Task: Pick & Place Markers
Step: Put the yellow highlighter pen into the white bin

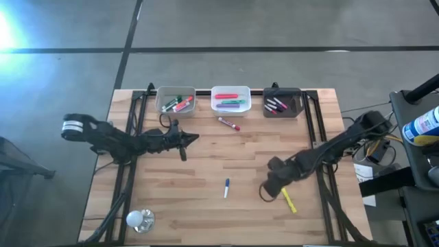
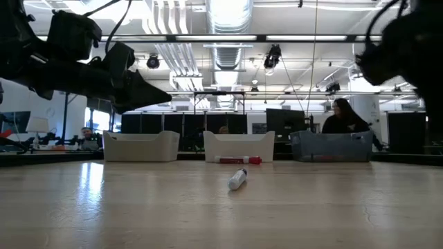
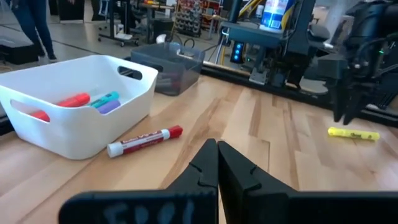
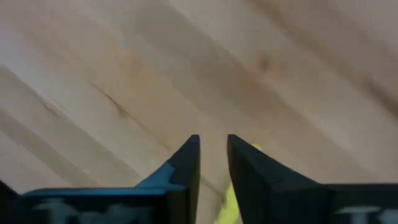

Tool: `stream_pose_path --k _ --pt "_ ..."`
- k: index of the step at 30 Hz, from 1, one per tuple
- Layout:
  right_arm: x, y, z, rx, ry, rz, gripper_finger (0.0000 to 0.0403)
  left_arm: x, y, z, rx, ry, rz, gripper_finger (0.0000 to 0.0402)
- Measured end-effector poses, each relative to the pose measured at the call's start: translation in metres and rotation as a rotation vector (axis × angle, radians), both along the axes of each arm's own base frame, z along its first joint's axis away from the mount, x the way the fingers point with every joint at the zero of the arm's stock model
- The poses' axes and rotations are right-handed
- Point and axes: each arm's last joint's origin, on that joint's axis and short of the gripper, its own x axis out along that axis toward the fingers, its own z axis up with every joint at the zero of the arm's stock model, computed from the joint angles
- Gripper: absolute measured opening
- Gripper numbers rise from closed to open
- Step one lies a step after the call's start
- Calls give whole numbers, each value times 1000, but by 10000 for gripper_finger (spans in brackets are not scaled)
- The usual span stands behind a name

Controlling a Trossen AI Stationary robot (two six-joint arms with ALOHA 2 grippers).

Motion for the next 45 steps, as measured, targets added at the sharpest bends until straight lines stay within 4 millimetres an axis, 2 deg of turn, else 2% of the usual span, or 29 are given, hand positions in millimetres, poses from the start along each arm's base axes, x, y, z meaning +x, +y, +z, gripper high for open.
stream_pose_path --k 5,8,14,19,25,29,32,36,40,45 --pt "-13 14 -8 52 159 -89 121 2 0 -5 -4 24 0 0" --pt "-15 18 -12 43 185 -115 146 2 0 -6 -5 28 1 0" --pt "-12 20 -29 -4 244 -141 167 2 0 -5 -7 15 1 0" --pt "-9 23 -43 -29 296 -131 156 2 0 -5 -11 14 1 0" --pt "-3 26 -41 -17 284 -77 89 2 0 -4 -12 13 1 0" --pt "1 24 -29 24 240 -52 46 2 0 -5 -12 13 2 0" --pt "9 17 -15 5 170 -39 46 2 0 -4 -14 1 3 0" --pt "30 -1 14 -124 -26 1 52 1 0 -3 -22 -15 4 0" --pt "60 -36 48 -304 -176 111 68 1 0 -3 -23 -15 5 0" --pt "98 -98 89 -589 -318 264 65 1 0 -3 -24 -14 6 0"
